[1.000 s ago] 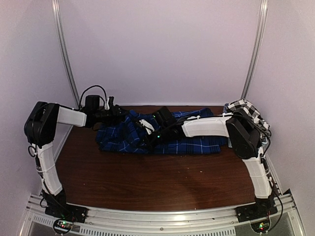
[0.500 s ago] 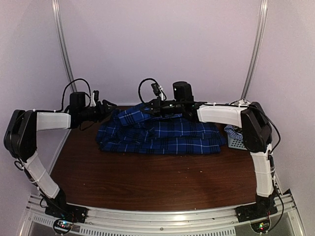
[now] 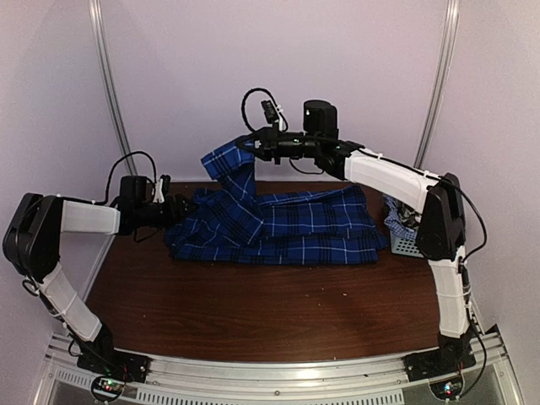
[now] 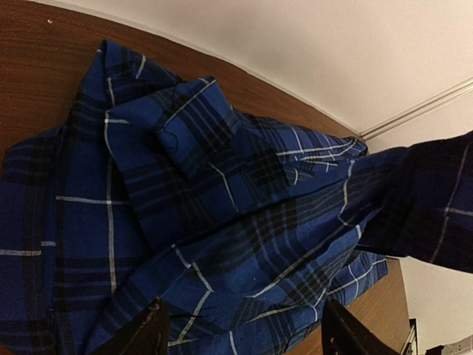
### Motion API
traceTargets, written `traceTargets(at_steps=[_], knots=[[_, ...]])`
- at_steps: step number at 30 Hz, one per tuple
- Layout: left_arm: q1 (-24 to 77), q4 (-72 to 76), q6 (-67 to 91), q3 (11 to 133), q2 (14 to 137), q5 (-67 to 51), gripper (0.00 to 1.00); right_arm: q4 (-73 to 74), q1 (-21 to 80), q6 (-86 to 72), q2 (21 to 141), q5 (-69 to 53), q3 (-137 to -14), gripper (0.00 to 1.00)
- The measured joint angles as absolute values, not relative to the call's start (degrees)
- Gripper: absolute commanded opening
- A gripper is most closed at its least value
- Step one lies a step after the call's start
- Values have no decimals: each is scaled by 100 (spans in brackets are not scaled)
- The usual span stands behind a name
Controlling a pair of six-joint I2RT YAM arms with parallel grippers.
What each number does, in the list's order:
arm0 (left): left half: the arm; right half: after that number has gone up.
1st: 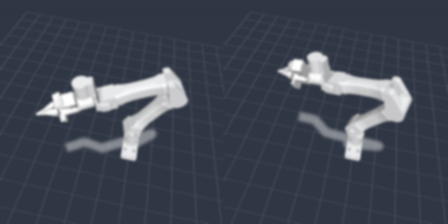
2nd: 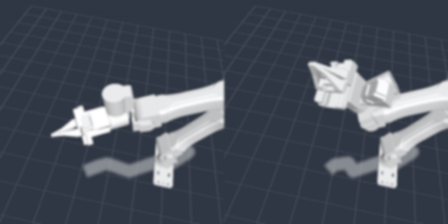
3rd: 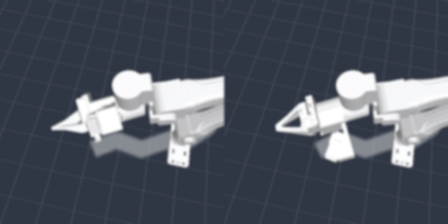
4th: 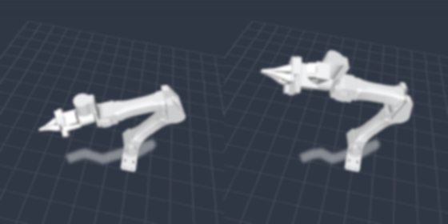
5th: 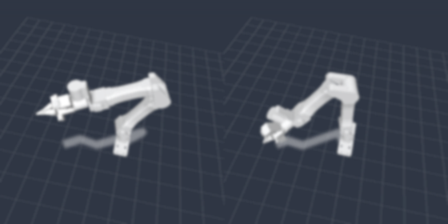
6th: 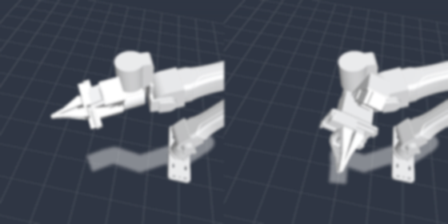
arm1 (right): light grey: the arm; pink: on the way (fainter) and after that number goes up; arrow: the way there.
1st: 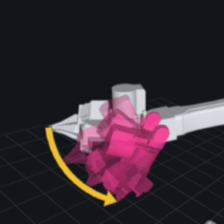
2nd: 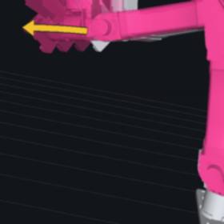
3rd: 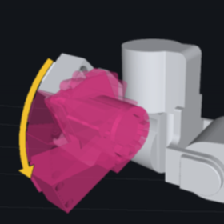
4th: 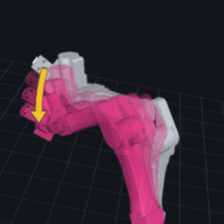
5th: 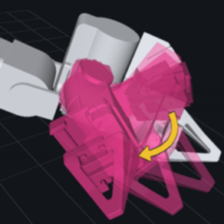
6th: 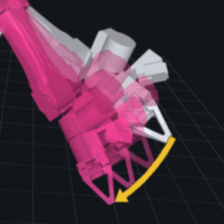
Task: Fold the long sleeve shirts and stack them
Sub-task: Place the sleeve of the 1/3-folded shirt.
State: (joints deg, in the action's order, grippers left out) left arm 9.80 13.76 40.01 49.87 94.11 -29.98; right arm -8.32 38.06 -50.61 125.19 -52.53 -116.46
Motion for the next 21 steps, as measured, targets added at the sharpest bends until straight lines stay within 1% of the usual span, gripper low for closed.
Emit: traceTargets(at_steps=[6,8,16,21], knots=[[985,1841,3778,4987,9644,-3326,72,674,3662,-4204,12669,-5050,-12759,0],[991,1992,3756,4987,9751,-3404,72,1317,3623,-3795,12698,-4869,-12925,0],[1009,2137,3730,4984,9850,-3479,72,3741,3586,-2110,12855,-3763,-12949,0],[1031,2139,3712,4984,9865,-3476,72,4528,3588,-1463,12881,-3548,-12884,0]])
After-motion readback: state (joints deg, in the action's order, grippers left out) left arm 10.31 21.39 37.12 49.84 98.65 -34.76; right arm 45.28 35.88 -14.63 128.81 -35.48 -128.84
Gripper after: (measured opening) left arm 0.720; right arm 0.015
